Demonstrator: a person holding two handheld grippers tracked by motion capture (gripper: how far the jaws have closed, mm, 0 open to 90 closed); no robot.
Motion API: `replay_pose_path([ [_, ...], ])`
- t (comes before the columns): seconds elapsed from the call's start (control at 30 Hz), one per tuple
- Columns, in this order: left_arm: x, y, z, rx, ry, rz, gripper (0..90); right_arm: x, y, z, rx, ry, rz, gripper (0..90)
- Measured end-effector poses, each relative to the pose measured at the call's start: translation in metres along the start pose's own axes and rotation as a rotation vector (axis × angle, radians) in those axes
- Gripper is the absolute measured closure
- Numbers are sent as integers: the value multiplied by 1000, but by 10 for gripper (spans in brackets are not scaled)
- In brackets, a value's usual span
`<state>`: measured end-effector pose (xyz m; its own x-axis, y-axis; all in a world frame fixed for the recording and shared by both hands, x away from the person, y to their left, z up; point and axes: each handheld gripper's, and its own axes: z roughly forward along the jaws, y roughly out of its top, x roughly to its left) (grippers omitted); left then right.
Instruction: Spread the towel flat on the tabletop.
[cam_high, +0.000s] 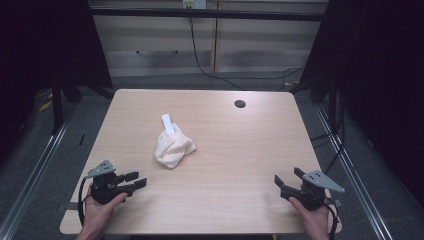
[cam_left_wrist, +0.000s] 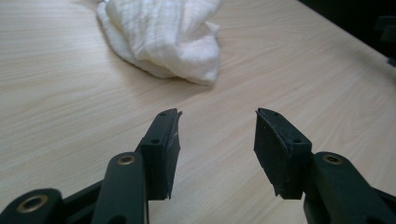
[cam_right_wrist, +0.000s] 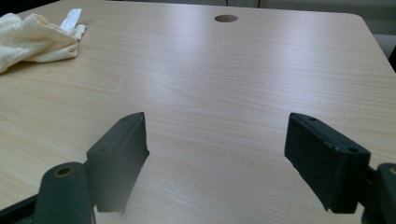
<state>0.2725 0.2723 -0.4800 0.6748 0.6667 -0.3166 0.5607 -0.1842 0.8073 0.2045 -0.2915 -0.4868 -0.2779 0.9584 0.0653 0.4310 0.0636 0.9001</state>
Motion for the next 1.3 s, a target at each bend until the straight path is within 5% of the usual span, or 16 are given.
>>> replay_pose_path([
  [0.27, 7, 1, 0, 13, 76, -22, 377, 6, 4, -8, 18, 31, -1, 241],
  [0.37, 8, 2, 0, 12, 74, -27, 372, 8, 5, -10, 14, 21, -17, 247],
  [0.77, 7, 8, -4, 20, 83, -11, 401, 12, 5, -17, -18, 111, -1, 258],
  [0.9, 6, 17, -9, 5, 50, -13, 453, 14, 5, -19, -15, 116, -6, 258],
  [0.93, 9, 22, -11, -28, -14, -39, 452, 15, 5, -20, -16, 116, -1, 258],
  [0.97, 9, 22, -11, -28, -14, -39, 452, 15, 5, -20, -16, 116, -1, 258],
  [1.03, 8, 28, -10, -9, 0, -21, 448, 17, 5, -19, -12, 121, -17, 255],
  [1.07, 5, 35, -8, 10, 25, 33, 448, 17, 5, -18, -10, 129, -16, 253],
  [1.3, 11, 59, 7, 44, 56, 50, 406, 17, 5, -16, 3, 138, -14, 251],
])
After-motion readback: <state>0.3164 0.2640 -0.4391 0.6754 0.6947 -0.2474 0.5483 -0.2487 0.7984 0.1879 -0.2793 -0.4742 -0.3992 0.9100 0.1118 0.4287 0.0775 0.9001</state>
